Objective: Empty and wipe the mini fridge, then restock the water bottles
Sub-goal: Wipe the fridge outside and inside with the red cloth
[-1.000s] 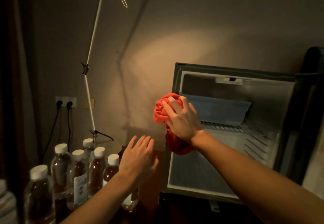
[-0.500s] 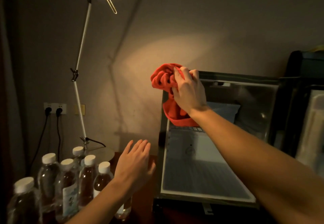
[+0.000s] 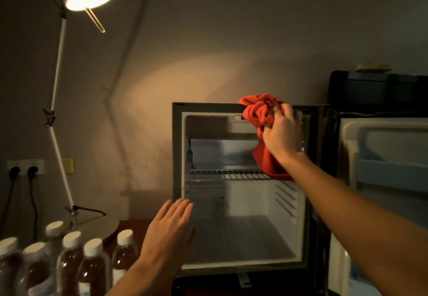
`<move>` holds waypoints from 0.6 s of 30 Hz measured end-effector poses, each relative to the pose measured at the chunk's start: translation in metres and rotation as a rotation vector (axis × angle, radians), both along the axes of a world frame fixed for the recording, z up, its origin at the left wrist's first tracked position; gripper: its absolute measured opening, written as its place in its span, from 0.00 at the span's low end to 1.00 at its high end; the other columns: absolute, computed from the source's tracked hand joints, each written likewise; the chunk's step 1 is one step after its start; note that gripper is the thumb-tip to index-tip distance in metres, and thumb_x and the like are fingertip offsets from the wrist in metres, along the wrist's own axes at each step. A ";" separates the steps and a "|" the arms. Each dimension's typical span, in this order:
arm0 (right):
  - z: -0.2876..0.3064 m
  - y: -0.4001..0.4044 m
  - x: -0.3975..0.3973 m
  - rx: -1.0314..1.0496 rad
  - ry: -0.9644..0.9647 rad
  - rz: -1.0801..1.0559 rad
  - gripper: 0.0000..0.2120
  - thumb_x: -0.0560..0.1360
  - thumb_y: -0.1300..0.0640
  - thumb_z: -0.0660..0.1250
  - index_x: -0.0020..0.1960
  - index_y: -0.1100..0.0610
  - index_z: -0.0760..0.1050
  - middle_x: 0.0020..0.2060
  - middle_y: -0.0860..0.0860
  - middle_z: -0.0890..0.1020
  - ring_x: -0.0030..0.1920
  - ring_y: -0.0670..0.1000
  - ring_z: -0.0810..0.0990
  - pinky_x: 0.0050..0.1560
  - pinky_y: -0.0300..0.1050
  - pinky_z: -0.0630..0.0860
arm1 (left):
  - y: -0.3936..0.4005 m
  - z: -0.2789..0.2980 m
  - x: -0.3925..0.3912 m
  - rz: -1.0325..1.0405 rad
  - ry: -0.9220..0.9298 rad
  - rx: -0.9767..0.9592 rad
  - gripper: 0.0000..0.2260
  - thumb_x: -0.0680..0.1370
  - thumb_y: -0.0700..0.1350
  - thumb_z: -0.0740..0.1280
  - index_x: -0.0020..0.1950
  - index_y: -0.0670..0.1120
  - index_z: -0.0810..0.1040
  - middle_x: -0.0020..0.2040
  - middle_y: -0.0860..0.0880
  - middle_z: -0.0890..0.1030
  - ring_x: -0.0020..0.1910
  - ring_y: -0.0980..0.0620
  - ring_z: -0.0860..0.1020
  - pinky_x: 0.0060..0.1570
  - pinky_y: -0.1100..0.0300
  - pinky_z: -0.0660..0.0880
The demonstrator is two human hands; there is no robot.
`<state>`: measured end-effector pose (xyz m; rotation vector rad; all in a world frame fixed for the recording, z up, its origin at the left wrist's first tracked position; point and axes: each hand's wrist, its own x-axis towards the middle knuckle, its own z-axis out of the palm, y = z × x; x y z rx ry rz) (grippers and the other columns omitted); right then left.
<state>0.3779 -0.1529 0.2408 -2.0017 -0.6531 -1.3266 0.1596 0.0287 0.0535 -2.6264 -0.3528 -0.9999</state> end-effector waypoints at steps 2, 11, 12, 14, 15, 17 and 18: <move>0.004 0.010 -0.006 -0.002 -0.052 0.039 0.25 0.70 0.55 0.65 0.66 0.60 0.74 0.62 0.57 0.74 0.54 0.66 0.72 0.58 0.55 0.72 | -0.004 0.000 0.010 -0.030 -0.009 0.014 0.27 0.65 0.58 0.75 0.61 0.47 0.82 0.59 0.50 0.83 0.59 0.52 0.81 0.66 0.52 0.69; -0.003 0.000 0.007 -0.190 -0.169 0.083 0.31 0.69 0.59 0.70 0.71 0.61 0.70 0.64 0.58 0.73 0.63 0.62 0.70 0.63 0.58 0.73 | -0.048 0.010 0.058 -0.124 -0.061 0.025 0.25 0.68 0.56 0.57 0.54 0.46 0.84 0.53 0.48 0.84 0.52 0.50 0.83 0.63 0.52 0.63; -0.006 -0.010 0.013 -0.172 -0.163 0.070 0.30 0.68 0.60 0.70 0.70 0.61 0.70 0.63 0.58 0.73 0.63 0.63 0.70 0.62 0.58 0.73 | -0.054 0.010 0.059 -0.140 -0.056 0.032 0.25 0.67 0.56 0.57 0.54 0.46 0.84 0.52 0.49 0.84 0.52 0.51 0.83 0.63 0.53 0.64; -0.013 -0.029 0.025 -0.136 -0.134 0.047 0.30 0.68 0.62 0.69 0.69 0.63 0.71 0.61 0.60 0.74 0.61 0.65 0.72 0.62 0.59 0.73 | -0.062 0.009 0.061 -0.162 -0.040 0.029 0.24 0.67 0.57 0.56 0.52 0.48 0.84 0.50 0.51 0.84 0.50 0.52 0.83 0.62 0.54 0.71; -0.016 -0.037 0.028 -0.113 -0.091 0.041 0.29 0.69 0.62 0.68 0.70 0.63 0.71 0.61 0.61 0.74 0.61 0.66 0.72 0.62 0.59 0.73 | -0.065 0.008 0.062 -0.167 -0.031 0.021 0.23 0.67 0.57 0.57 0.52 0.49 0.84 0.49 0.52 0.84 0.49 0.53 0.83 0.60 0.54 0.75; -0.018 -0.045 0.032 -0.073 -0.001 0.041 0.27 0.72 0.63 0.66 0.71 0.63 0.69 0.62 0.62 0.72 0.61 0.66 0.71 0.62 0.58 0.72 | -0.070 0.007 0.066 -0.175 0.002 -0.002 0.22 0.67 0.58 0.58 0.52 0.50 0.83 0.49 0.54 0.83 0.49 0.54 0.82 0.57 0.53 0.78; -0.017 -0.047 0.032 -0.066 0.027 0.047 0.26 0.73 0.63 0.65 0.71 0.63 0.68 0.63 0.62 0.72 0.61 0.66 0.71 0.63 0.57 0.71 | -0.072 0.006 0.068 -0.175 0.023 -0.015 0.22 0.67 0.58 0.58 0.53 0.50 0.82 0.50 0.54 0.83 0.49 0.55 0.82 0.57 0.52 0.78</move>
